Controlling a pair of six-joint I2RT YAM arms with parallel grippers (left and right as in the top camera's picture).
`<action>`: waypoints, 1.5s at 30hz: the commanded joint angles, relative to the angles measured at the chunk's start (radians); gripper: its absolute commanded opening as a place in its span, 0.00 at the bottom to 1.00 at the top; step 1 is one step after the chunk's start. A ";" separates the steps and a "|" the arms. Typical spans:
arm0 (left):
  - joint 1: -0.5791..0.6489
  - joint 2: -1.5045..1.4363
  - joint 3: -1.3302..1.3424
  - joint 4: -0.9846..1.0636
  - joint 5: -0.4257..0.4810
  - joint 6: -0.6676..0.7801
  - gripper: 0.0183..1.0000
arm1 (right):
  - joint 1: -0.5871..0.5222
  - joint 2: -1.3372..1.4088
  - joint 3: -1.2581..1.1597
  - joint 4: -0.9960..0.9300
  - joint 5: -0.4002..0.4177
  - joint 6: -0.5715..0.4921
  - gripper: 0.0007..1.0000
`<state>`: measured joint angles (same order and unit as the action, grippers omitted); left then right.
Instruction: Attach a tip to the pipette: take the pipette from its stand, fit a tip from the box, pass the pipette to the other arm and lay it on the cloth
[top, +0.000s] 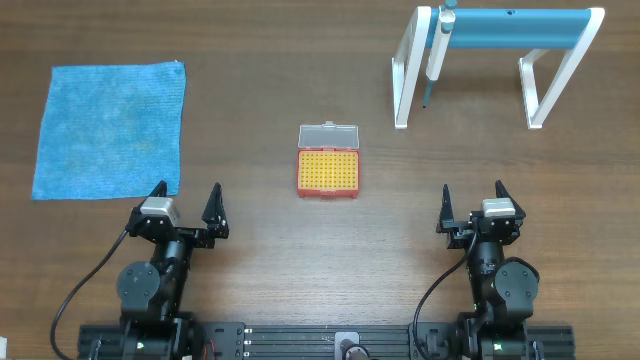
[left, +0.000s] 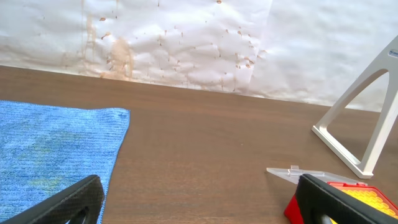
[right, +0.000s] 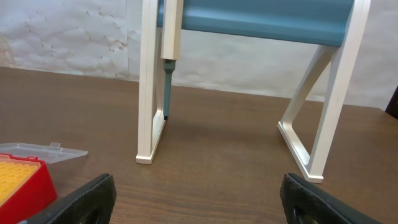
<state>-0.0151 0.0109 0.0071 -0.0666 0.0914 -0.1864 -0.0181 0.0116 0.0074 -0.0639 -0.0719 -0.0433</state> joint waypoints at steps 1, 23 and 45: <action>0.004 -0.007 -0.002 -0.005 0.014 0.012 0.99 | -0.005 -0.009 -0.003 -0.003 0.012 -0.011 0.86; 0.004 -0.007 -0.002 -0.005 0.014 0.012 0.99 | -0.006 -0.001 0.003 0.008 -0.028 0.019 0.86; 0.004 -0.007 -0.002 -0.005 0.014 0.012 0.99 | 0.029 1.547 0.579 1.042 -0.074 0.163 0.86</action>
<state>-0.0151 0.0090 0.0078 -0.0669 0.0925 -0.1837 0.0067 1.4975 0.5339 0.9741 -0.1349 0.0761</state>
